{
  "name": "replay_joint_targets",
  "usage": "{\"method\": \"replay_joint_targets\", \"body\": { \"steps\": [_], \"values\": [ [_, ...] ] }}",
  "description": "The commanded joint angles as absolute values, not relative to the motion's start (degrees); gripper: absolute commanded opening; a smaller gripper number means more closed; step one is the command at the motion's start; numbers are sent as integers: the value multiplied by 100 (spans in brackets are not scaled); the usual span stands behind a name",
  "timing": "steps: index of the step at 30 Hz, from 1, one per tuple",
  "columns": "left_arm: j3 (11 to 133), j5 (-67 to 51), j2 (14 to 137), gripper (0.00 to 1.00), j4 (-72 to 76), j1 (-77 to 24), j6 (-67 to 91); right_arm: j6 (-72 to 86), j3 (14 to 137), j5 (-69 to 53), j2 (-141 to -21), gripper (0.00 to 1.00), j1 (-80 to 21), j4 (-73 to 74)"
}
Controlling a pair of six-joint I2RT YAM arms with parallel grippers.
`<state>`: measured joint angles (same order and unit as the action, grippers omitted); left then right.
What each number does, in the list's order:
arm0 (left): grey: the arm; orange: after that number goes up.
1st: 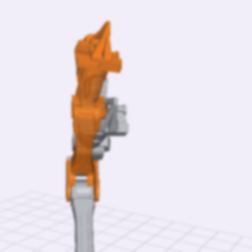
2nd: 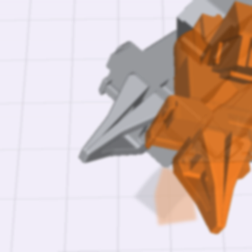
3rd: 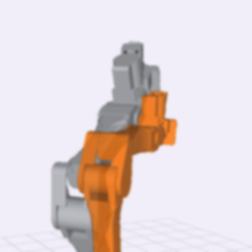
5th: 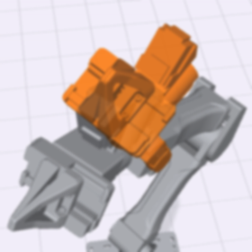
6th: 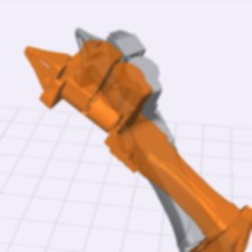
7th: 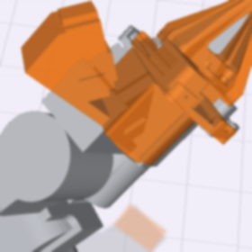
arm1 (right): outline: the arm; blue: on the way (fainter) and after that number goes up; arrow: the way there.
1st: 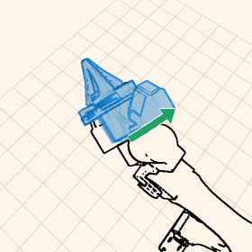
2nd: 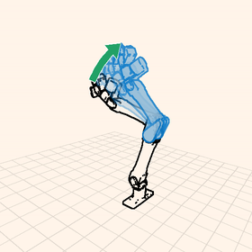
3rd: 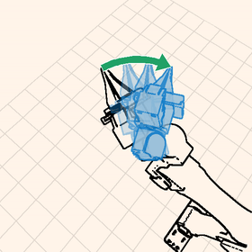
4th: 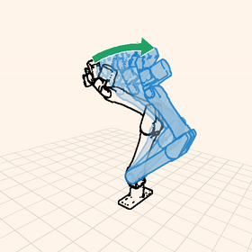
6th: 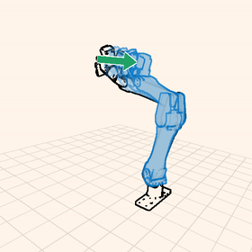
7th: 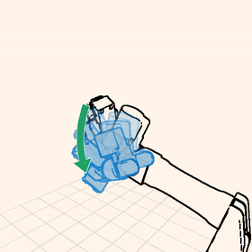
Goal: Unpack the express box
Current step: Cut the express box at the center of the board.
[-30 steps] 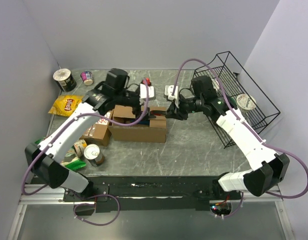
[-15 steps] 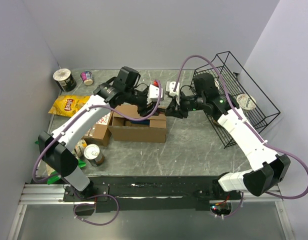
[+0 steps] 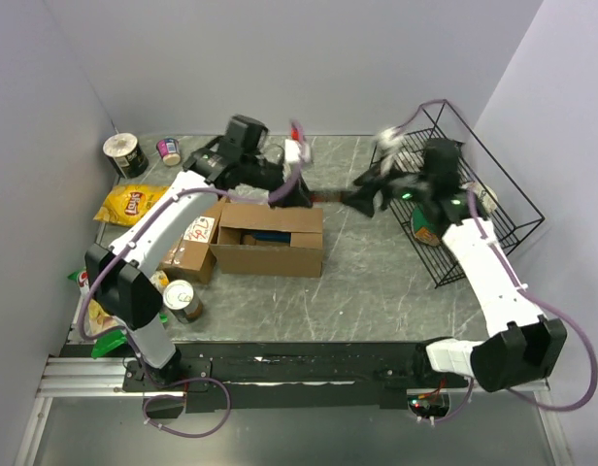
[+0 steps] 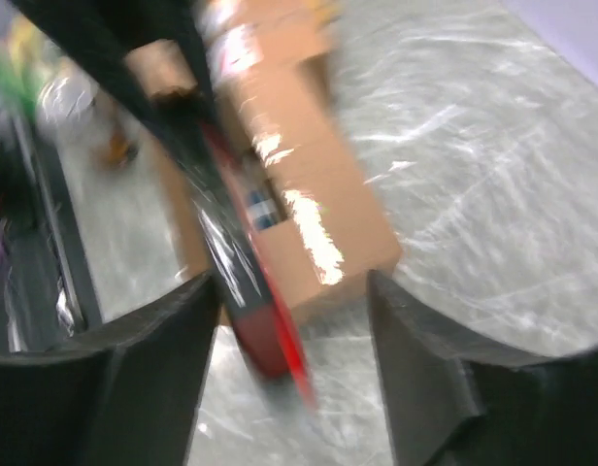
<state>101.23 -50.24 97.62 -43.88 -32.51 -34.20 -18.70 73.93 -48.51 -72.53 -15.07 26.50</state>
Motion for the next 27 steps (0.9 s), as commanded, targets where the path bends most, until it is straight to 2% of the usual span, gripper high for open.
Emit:
{"method": "replay_joint_targets", "body": {
  "steps": [1,3,4,7,10,14,27],
  "values": [
    [9775,-6511,9712,1,-1413,-2550,212,1544,7066,-6177,-7013,74,-335,-138],
    [9449,-6890,9712,1,-348,-2461,1714,2158,7023,-6685,-7172,75,-273,-429],
    [9405,-6978,9773,1,492,-2470,2053,2362,6927,-6845,-7189,75,-264,-683],
    [9343,-7233,9957,1,1316,-2557,2908,3075,6619,-7224,-7233,74,-272,-1966],
    [9483,-7339,10081,1,1230,-2610,2926,3647,6592,-7356,-7426,72,-316,-2811],
    [9440,-7453,10107,1,1520,-2619,3102,3094,6829,-7146,-7532,71,-430,-2312],
    [9694,-7497,10318,1,949,-2812,2619,3322,7093,-7242,-7796,66,-659,-2769]
  ]
}}
